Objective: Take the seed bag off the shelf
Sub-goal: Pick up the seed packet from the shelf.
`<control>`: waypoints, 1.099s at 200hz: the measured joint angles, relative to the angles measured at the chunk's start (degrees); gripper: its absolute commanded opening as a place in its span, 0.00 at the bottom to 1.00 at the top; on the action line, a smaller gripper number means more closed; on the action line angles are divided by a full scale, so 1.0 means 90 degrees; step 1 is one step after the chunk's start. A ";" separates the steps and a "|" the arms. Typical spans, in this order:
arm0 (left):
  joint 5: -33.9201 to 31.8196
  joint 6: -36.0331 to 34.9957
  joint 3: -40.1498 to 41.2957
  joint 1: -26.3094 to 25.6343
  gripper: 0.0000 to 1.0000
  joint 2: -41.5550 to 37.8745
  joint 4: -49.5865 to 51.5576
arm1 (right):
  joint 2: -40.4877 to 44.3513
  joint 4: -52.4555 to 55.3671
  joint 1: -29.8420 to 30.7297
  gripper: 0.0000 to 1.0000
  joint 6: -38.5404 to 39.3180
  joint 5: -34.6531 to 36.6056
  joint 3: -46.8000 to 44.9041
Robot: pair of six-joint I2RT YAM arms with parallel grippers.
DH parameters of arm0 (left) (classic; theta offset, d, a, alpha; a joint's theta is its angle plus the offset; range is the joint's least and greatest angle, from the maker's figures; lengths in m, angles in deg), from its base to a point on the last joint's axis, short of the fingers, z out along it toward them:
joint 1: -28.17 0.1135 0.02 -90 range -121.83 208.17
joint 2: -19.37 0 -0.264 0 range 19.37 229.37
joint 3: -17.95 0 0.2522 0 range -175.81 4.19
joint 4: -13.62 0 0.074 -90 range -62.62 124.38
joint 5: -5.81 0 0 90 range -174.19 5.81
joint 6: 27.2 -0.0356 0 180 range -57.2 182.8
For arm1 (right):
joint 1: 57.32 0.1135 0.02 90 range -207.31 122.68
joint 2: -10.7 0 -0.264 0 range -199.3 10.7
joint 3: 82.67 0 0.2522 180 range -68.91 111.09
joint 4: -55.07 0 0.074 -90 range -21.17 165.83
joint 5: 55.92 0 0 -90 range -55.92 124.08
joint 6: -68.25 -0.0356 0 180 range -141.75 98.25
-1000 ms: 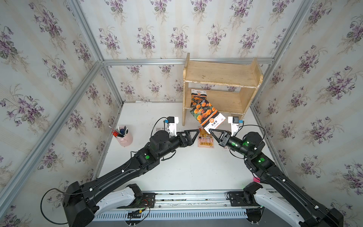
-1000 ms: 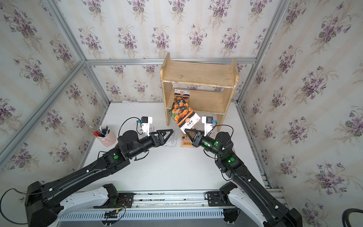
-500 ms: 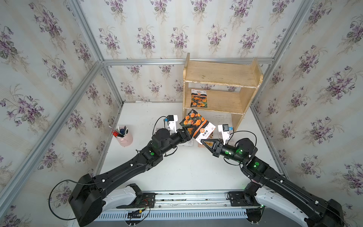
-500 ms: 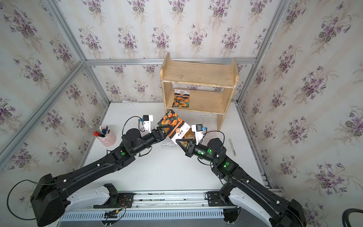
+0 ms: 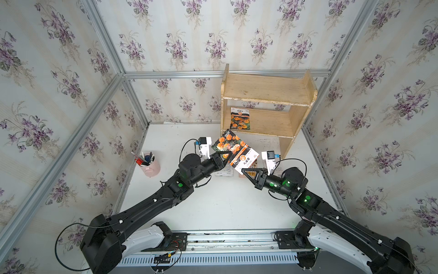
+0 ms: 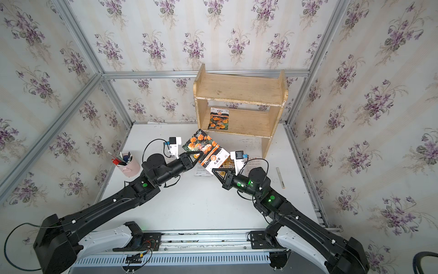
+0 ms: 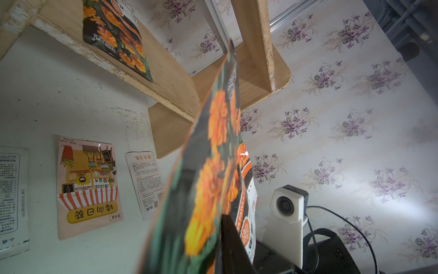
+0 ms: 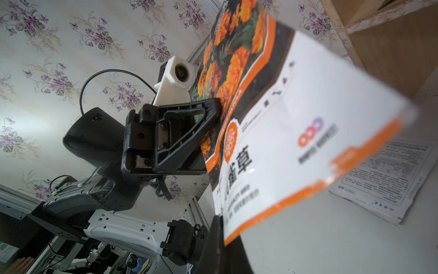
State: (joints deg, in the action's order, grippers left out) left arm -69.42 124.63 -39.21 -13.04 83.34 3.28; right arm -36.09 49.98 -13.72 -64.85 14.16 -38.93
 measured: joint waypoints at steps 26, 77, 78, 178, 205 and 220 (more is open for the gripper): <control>0.0121 -0.0109 -0.0058 0.0046 0.01 -0.0053 0.0095 | 0.0010 -0.0027 0.0012 0.26 0.0007 -0.0005 0.0000; 0.0852 -0.0653 -0.0464 0.0265 0.00 -0.0248 0.0947 | 0.0321 0.0573 0.0012 0.57 0.0457 0.0121 0.0265; 0.0869 -0.0668 -0.0474 0.0272 0.00 -0.0257 0.0967 | 0.0330 0.0595 0.0012 0.57 0.0469 0.0126 0.0274; 0.3172 -0.3364 -0.1804 0.0551 0.00 -0.0690 0.4231 | 0.0444 0.3028 -0.0100 0.70 0.2074 0.0083 0.1678; 0.3548 -0.3738 -0.1834 0.0551 0.00 -0.0770 0.4517 | 0.0092 0.3113 -0.0100 0.56 0.2234 -0.0461 0.1953; 0.3672 -0.3888 -0.1870 0.0551 0.00 -0.0770 0.4653 | -0.0080 0.3121 -0.0100 0.45 0.2278 -0.0755 0.2040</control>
State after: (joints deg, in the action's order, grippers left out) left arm -36.38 89.63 -56.04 -8.08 76.41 45.16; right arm -36.81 78.07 -14.62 -44.34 7.36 -20.57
